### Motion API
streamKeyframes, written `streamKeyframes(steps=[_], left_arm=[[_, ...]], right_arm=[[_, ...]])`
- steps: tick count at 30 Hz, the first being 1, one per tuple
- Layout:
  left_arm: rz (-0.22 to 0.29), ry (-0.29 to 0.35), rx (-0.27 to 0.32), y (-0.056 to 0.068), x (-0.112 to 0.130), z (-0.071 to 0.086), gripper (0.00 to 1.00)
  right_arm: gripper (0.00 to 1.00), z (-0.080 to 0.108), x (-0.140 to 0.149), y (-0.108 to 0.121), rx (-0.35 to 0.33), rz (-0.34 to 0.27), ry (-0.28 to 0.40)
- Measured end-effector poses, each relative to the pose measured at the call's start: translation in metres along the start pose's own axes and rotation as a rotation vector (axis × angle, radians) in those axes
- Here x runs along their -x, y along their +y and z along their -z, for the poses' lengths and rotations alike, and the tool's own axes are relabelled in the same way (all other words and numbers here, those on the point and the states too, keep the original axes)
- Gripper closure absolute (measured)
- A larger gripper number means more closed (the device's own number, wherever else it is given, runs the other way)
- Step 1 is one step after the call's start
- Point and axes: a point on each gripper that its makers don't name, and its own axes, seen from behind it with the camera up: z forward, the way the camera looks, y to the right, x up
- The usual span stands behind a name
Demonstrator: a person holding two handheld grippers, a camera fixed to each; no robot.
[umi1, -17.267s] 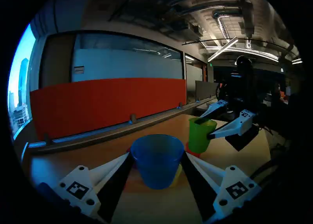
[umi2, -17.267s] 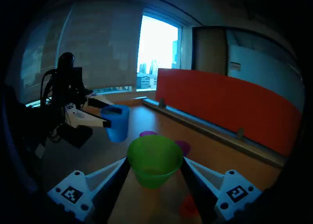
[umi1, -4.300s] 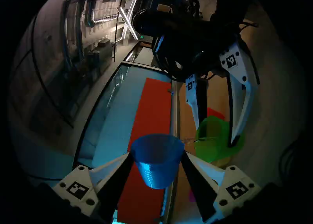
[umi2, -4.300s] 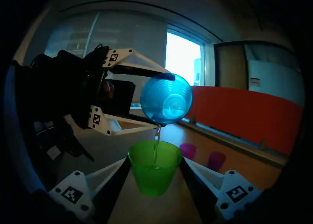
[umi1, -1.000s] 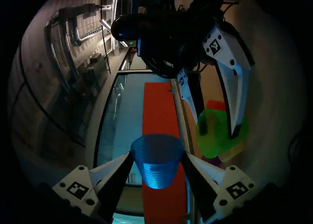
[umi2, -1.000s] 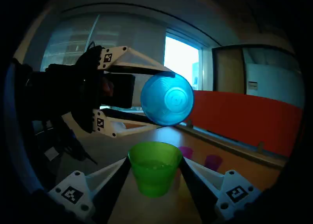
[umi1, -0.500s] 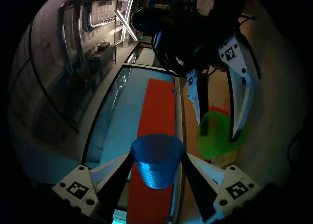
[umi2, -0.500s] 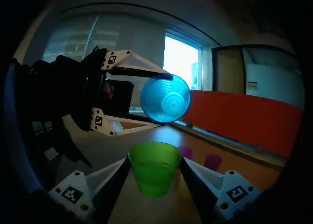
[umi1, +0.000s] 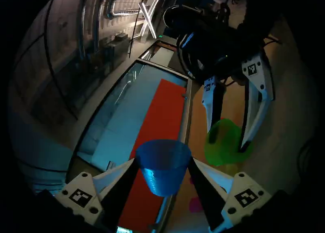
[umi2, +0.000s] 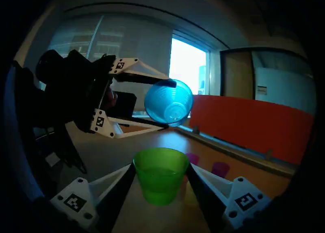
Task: Pour water
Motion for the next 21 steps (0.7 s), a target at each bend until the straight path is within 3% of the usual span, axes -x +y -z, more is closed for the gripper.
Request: streamKeyframes(steps=[21], left_arm=[[0.404,-0.025,0.020,0.007,0.021,0.009,0.15]], right_arm=[[0.09,0.001,-0.007,-0.003,0.000,0.020,-0.004]])
